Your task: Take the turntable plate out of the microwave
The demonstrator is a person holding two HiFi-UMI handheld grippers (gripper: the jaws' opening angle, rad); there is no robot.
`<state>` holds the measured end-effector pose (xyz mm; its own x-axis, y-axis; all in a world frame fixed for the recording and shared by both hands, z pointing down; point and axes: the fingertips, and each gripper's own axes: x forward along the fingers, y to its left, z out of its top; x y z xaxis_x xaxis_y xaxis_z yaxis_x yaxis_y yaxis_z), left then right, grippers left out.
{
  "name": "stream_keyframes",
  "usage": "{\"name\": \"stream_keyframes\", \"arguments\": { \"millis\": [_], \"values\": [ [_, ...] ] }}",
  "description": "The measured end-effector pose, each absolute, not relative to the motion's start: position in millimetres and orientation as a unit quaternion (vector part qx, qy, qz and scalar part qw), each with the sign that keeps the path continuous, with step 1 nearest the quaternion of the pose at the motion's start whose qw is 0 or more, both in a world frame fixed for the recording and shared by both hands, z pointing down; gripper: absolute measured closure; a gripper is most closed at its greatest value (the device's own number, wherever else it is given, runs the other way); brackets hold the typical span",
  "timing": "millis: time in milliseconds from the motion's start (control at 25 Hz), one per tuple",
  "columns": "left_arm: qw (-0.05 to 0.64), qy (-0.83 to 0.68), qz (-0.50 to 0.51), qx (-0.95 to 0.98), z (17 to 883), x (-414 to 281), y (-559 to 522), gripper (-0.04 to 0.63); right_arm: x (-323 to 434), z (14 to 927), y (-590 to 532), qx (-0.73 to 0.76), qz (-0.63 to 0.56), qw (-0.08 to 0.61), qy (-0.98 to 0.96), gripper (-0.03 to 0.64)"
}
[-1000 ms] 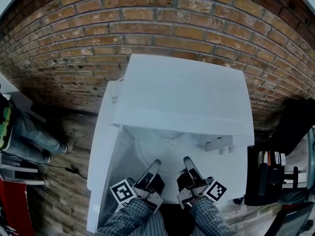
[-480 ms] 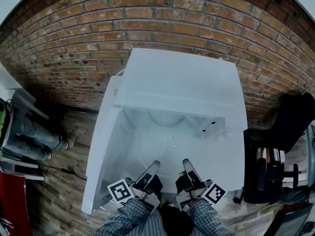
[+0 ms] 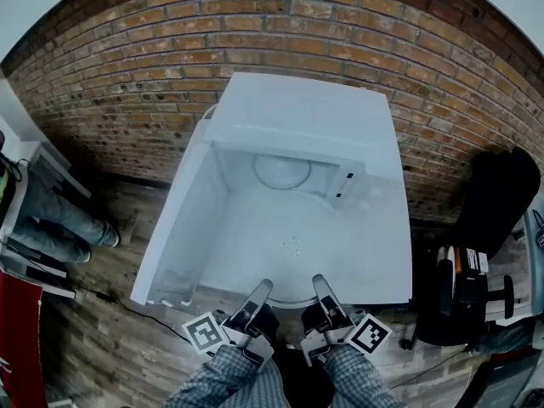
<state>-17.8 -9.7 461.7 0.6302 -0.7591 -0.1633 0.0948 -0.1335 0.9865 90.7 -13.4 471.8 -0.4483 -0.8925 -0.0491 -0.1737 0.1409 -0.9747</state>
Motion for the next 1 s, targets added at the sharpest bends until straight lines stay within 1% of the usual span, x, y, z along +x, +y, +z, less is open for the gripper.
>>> {"name": "stream_keyframes", "arguments": {
  "millis": [400, 600, 1000],
  "values": [
    [0.604, -0.239, -0.355, 0.672, 440, -23, 56, 0.554, 86, 448, 53, -0.394, -0.499, 0.35, 0.687, 0.563],
    [0.599, -0.23, -0.349, 0.683, 431, -36, 65, 0.554, 73, 439, 65, -0.4, -0.495, 0.359, 0.683, 0.563],
    [0.614, -0.198, -0.334, 0.687, 419, -55, 66, 0.554, 55, 423, 74, -0.426, -0.474, 0.374, 0.674, 0.563]
  ]
}}
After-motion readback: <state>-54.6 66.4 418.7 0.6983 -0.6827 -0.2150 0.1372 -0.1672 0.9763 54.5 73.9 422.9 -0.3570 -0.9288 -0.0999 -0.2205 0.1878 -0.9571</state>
